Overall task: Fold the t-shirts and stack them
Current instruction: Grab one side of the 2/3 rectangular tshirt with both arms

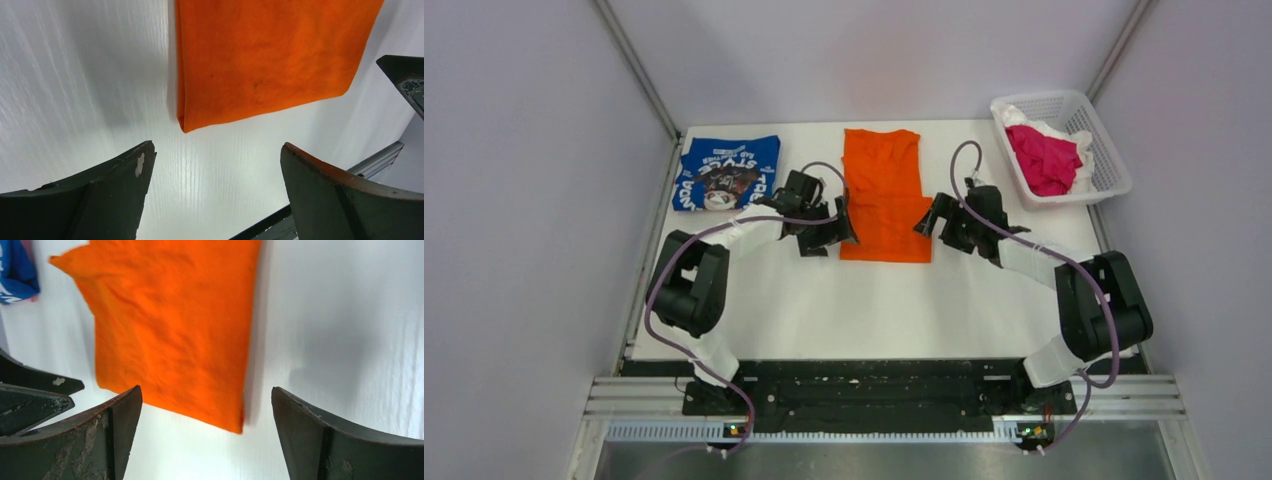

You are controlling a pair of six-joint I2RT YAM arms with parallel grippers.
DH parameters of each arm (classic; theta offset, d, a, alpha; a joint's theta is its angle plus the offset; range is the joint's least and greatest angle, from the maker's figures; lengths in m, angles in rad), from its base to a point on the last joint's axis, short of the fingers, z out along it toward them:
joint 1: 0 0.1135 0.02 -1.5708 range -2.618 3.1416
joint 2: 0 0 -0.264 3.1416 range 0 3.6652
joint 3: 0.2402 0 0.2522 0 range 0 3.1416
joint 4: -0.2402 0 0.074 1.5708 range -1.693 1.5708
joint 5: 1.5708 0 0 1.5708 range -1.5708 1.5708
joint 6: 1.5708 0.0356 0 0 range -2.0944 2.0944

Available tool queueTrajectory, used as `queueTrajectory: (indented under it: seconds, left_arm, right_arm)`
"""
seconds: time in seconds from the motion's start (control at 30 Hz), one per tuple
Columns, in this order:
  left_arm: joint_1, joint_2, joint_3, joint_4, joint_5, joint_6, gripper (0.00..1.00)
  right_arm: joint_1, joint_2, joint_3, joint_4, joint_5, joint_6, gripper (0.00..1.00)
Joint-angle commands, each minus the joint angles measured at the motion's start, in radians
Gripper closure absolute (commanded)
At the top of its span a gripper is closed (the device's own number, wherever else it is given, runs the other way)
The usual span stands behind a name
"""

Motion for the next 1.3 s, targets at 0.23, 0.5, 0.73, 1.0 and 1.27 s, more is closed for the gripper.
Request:
queueTrajectory:
  seconds: [0.23,0.5,0.73,1.0,1.27]
  left_arm:
    - [-0.011,0.060,-0.046,0.094,-0.027,-0.045,0.29]
    - [-0.010,0.108,-0.045,0.097,-0.025,-0.050,0.52]
    - [-0.012,0.136,-0.041,0.110,0.029,-0.054,0.98]
    - [-0.013,0.104,-0.077,0.135,0.007,-0.057,1.00]
    - [-0.014,0.099,-0.094,0.153,0.014,-0.068,1.00]
  right_arm:
    - [0.018,-0.064,-0.099,-0.065,0.071,0.102,0.04]
    - [0.042,-0.052,-0.118,-0.056,0.076,0.117,0.11]
    - [0.062,-0.049,-0.120,-0.056,0.082,0.118,0.16]
    - [0.086,-0.042,-0.145,-0.066,0.114,0.131,0.29]
    - [0.114,0.000,-0.142,-0.056,0.125,0.126,0.51]
